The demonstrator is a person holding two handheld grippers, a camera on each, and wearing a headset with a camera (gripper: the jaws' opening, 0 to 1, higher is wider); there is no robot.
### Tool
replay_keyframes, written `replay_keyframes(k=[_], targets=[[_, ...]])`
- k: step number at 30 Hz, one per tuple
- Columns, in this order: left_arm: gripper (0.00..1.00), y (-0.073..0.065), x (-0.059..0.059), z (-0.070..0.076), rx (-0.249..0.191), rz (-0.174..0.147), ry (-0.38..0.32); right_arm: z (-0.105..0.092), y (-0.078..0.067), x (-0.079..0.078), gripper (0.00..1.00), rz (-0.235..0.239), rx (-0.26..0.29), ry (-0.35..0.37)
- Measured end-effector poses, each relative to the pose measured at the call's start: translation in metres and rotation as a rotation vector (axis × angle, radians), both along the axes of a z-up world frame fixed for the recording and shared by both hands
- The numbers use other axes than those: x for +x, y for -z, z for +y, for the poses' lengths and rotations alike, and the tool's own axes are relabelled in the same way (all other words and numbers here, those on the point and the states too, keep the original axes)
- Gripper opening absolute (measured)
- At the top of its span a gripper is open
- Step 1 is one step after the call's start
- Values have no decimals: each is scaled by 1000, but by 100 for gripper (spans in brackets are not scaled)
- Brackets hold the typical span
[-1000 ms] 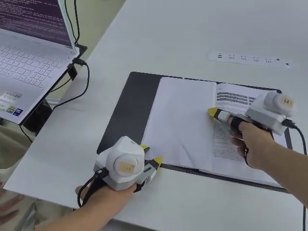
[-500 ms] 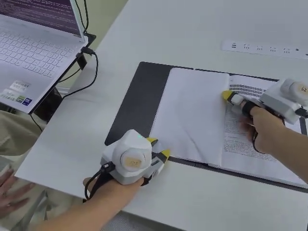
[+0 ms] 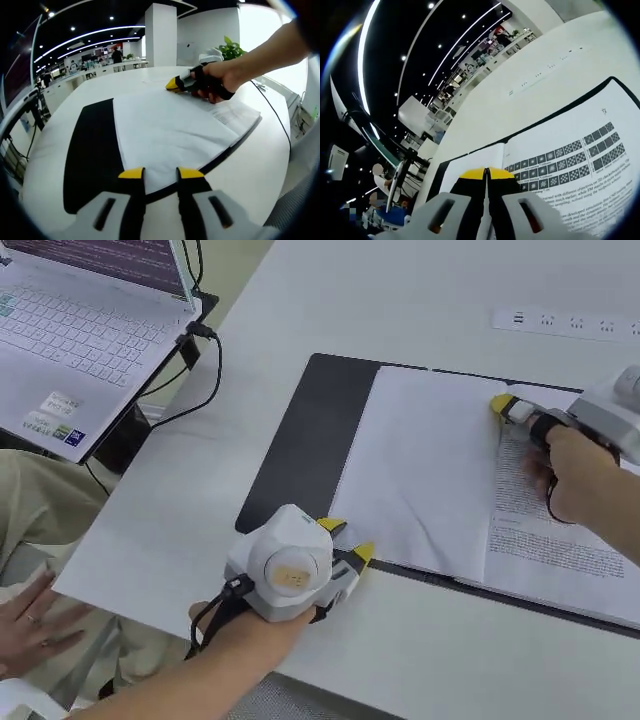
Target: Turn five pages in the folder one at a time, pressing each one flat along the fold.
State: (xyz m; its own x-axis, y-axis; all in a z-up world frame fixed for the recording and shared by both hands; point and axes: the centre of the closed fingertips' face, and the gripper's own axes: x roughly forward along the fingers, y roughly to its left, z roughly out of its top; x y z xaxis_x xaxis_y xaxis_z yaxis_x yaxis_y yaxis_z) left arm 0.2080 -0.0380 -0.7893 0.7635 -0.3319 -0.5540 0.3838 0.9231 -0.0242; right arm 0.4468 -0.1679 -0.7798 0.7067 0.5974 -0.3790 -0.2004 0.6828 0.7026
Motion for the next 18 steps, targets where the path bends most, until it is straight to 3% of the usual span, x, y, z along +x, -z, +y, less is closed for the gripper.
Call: replay_keyframes(k=[3,12,18], targets=[[23,0,0,0,-3,-1,-7,-2,0,12,0,-8,1,25],[23,1,0,0,-5,-5,-6,-4,-3,29,0,-22,-9,54],[23,1,1,0,-7,-6,-8,-5,-2,31,0,-20,-23,50]])
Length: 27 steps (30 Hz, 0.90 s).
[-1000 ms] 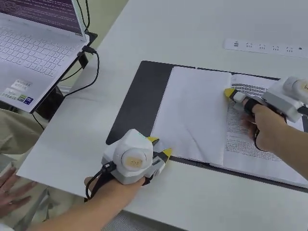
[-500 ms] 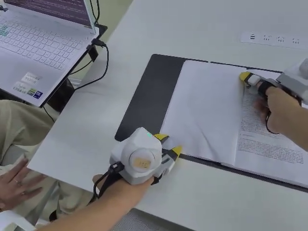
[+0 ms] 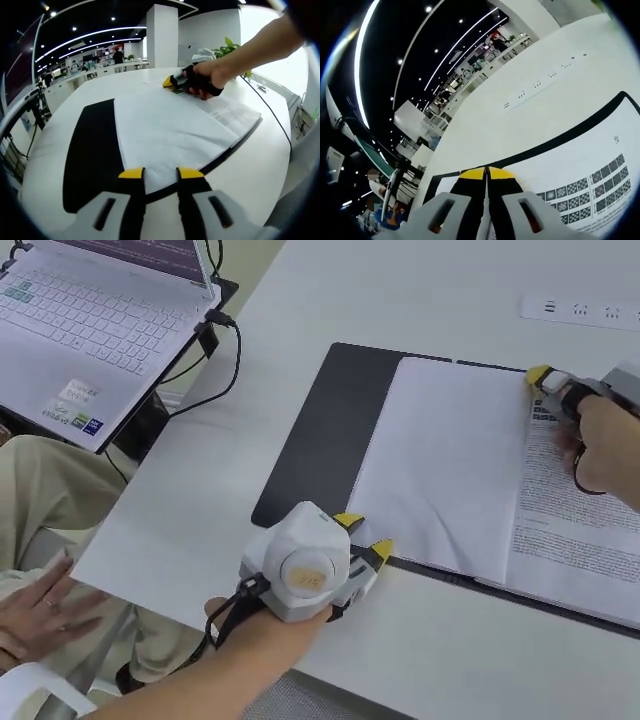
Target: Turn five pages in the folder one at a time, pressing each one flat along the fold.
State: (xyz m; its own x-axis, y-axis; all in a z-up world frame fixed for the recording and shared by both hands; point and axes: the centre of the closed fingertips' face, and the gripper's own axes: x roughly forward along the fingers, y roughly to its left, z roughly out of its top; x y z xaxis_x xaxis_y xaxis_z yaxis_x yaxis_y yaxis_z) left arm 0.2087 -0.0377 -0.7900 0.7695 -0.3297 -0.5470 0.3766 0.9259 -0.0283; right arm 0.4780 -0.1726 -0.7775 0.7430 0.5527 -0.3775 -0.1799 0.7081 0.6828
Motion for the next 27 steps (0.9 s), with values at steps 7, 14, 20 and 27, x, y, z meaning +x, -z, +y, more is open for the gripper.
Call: replay_keyframes(k=[7,14,20,27], targets=[[23,0,0,0,1,0,2,0,-1,-7,0,-6,-34,-34],[23,1,0,0,-1,-3,3,2,-2,-23,0,-16,-70,-77],[23,1,0,0,-1,-4,3,4,-4,-38,0,-26,-96,-112],[23,0,0,0,2,-1,5,5,-3,-52,0,-35,-100,-126]])
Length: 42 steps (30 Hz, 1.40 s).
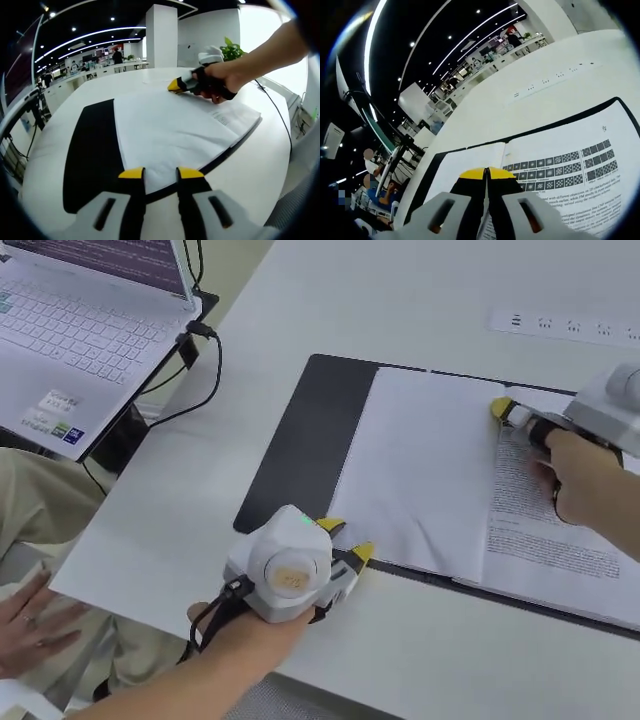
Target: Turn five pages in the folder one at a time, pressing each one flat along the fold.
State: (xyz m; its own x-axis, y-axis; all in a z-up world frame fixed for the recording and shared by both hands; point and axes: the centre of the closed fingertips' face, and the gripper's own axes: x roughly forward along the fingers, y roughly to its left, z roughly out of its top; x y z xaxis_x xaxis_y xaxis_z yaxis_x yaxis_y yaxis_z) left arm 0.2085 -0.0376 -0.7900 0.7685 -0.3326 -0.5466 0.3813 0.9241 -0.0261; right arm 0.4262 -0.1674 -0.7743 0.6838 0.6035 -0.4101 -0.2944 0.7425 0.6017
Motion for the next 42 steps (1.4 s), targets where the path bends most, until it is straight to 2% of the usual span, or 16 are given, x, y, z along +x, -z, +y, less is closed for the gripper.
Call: replay_keyframes(k=[8,18,21,28,39,42], targets=[[23,0,0,0,-3,0,1,1,0,-15,0,-14,-29,-37],[23,0,-1,1,-4,2,3,9,-13,-55,0,-28,-26,-64],[23,0,-1,1,-4,-1,4,11,-16,-67,0,-50,-66,-109],[23,1,0,1,-2,-2,6,12,-19,-85,0,-57,-77,-146],[23,2,0,1,-3,-3,5,10,-13,-101,0,-68,-79,-210],[23,1,0,1,-4,-3,4,13,-11,-111,0,-81,-91,-260]])
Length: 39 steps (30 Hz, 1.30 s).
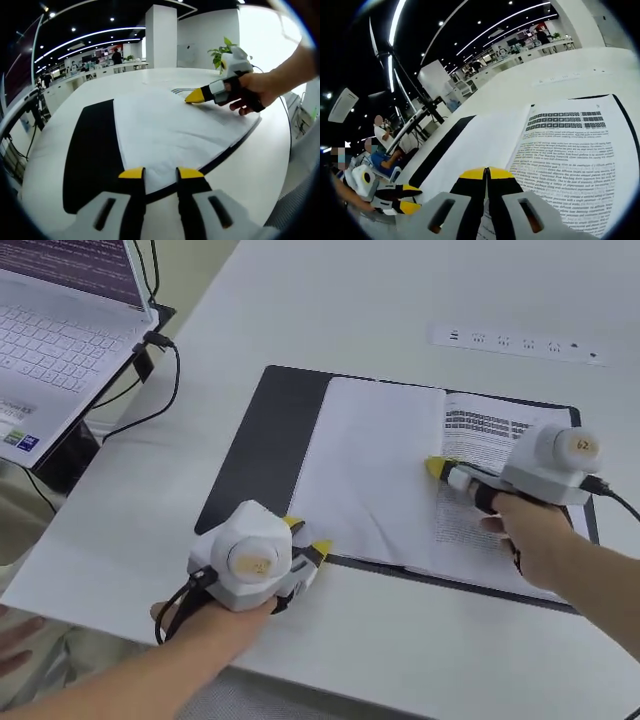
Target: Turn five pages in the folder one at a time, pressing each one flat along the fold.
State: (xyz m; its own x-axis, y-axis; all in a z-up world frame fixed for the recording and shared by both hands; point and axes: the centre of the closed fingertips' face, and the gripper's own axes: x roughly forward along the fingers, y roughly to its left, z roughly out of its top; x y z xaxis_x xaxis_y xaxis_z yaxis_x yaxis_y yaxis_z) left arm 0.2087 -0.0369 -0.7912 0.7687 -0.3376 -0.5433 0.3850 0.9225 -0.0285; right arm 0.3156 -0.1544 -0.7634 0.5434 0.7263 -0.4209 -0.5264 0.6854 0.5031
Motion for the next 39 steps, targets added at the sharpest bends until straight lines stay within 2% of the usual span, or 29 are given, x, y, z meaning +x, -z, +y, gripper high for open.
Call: replay_keyframes(k=[13,18,25,35,39], targets=[[23,0,0,0,5,0,6,-3,5,-26,0,9,0,-28],[23,0,0,0,5,0,7,-2,7,-43,0,13,-15,-71],[23,0,0,0,6,0,7,-4,9,-61,0,3,-28,-87],[23,-2,-1,-1,7,0,7,-4,10,-90,0,7,-29,-114],[23,-2,-2,-1,9,2,6,-9,13,-96,0,18,-16,-112]])
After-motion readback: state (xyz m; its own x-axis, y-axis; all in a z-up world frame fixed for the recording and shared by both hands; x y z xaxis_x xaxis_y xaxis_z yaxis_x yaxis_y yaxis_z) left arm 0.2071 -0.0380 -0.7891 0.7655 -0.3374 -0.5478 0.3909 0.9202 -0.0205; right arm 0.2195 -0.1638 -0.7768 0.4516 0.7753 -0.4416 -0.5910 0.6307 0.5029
